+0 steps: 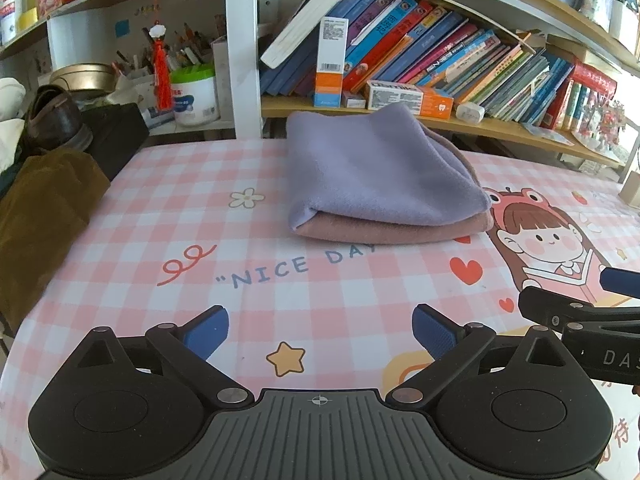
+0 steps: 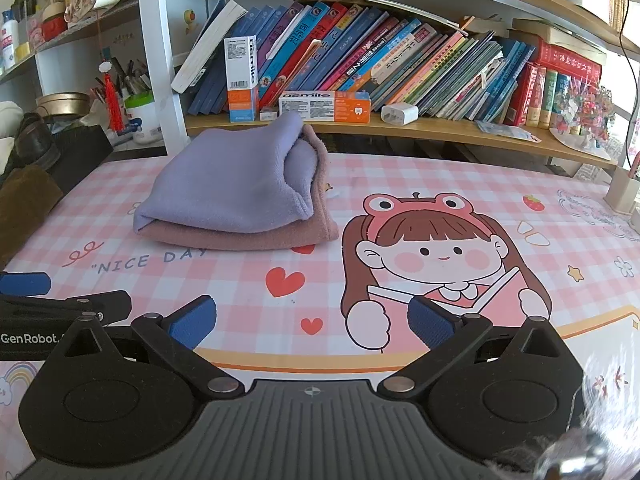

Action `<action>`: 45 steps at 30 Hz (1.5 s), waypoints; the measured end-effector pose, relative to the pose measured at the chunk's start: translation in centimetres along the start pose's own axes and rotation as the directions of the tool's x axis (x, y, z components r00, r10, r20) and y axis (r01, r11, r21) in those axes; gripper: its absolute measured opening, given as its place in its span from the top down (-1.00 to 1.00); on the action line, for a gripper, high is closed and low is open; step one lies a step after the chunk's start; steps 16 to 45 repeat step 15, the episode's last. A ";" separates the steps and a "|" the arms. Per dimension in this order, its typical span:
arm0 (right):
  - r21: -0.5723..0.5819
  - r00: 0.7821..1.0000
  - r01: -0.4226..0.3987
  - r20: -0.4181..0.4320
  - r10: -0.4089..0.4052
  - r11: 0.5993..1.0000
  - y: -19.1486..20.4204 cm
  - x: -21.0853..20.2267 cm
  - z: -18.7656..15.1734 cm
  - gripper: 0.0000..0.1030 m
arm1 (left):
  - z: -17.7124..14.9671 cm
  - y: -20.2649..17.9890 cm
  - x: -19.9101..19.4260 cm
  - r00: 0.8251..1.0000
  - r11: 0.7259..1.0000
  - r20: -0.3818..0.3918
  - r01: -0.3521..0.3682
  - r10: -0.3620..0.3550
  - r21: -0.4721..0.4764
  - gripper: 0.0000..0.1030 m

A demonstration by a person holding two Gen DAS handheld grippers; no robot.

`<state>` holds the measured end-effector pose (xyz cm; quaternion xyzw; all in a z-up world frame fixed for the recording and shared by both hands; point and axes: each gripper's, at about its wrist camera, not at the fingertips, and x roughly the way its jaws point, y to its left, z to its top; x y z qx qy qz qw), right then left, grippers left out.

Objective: Fold clothes

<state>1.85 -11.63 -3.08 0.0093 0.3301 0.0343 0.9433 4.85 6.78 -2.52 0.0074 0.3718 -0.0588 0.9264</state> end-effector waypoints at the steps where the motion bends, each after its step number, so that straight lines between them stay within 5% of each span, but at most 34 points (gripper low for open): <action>1: 0.000 1.000 0.001 0.000 -0.001 1.000 0.0 0.0 0.0 -1.00 | 0.0 0.0 0.0 1.000 1.000 0.002 0.001 -0.001 -0.001 -0.95; 45: -0.002 1.000 0.004 -0.005 -0.004 1.000 0.1 0.2 0.0 -1.00 | 0.1 0.0 0.0 1.000 1.000 0.005 -0.003 0.003 -0.001 -0.95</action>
